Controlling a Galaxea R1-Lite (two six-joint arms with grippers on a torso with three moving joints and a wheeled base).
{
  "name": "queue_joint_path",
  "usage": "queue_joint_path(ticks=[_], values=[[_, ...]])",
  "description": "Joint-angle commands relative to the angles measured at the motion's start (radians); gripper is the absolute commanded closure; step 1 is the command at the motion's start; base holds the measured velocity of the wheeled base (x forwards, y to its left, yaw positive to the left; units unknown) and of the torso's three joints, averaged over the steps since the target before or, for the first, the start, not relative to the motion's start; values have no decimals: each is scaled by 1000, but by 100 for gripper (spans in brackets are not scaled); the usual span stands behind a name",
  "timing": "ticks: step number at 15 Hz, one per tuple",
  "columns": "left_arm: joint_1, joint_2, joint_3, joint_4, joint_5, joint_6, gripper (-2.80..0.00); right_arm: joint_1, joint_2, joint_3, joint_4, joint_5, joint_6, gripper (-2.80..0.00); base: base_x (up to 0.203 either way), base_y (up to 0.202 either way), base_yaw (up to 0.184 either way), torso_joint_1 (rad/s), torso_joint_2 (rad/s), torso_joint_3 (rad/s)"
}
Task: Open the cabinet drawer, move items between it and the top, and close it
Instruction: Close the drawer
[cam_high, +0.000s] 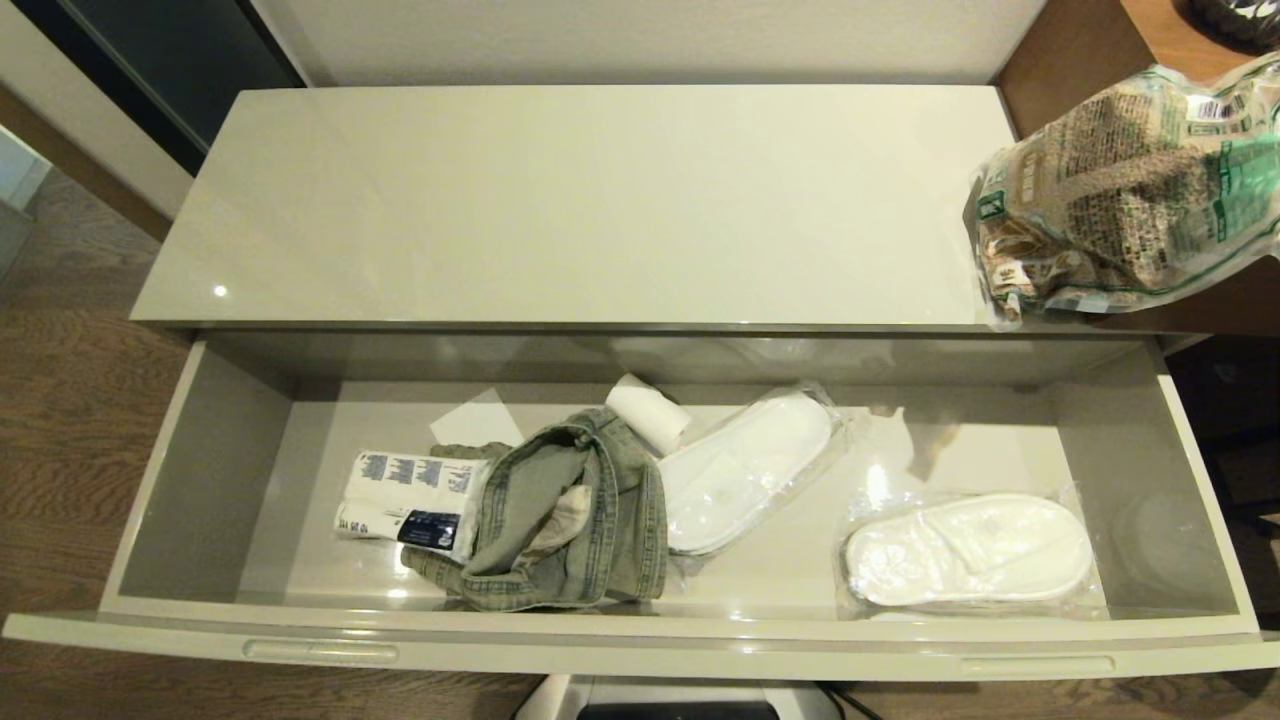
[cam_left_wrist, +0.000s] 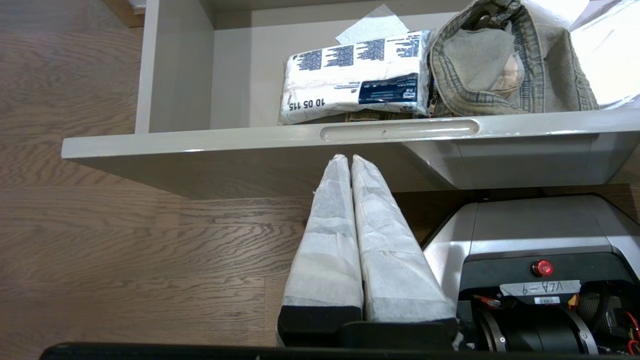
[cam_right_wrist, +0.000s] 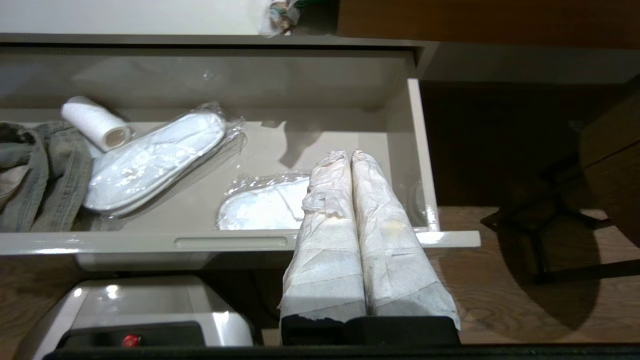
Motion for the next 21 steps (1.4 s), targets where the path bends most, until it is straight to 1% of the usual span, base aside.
queue_joint_path(ticks=[1,2,3,4,5,6,7,9,13,14,15,16,18,19,21], values=[[1,1,0,0,0,0,0,0,-8,40,-13,-32,-5,0,0,0,0,0,0,0],[1,1,0,0,0,0,0,0,-8,107,-27,-69,-10,0,0,0,0,0,0,0],[1,1,0,0,0,0,0,0,-8,211,-52,-95,-24,0,0,0,0,0,0,0],[1,1,0,0,0,0,0,0,-8,317,-133,-98,-63,0,0,0,0,0,0,0],[1,1,0,0,0,0,0,0,-8,393,-249,-76,-104,0,0,0,0,0,0,0],[1,1,0,0,0,0,0,0,-9,426,-316,-43,-137,0,0,0,0,0,0,0],[1,1,0,0,0,0,0,0,-9,433,-325,-14,-146,0,0,0,0,0,0,0],[1,1,0,0,0,0,0,0,-9,436,-331,-6,-161,0,0,0,0,0,0,0],[1,1,0,0,0,0,0,0,-9,436,-331,-5,-163,0,0,0,0,0,0,0],[1,1,0,0,0,0,0,0,-9,416,-293,-13,-172,0,0,0,0,0,0,0],[1,1,0,0,0,0,0,0,-8,356,-216,-13,-180,0,0,0,0,0,0,0],[1,1,0,0,0,0,0,0,-8,252,-138,-13,-188,0,0,0,0,0,0,0],[1,1,0,0,0,0,0,0,-3,-16,-8,-13,-209,0,0,0,0,0,0,0],[1,1,0,0,0,0,0,-1,25,-161,33,-18,-212,0,0,0,0,0,0,0],[1,1,0,0,-1,0,0,-5,163,-341,88,-34,-183,0,0,0,0,0,0,0]])
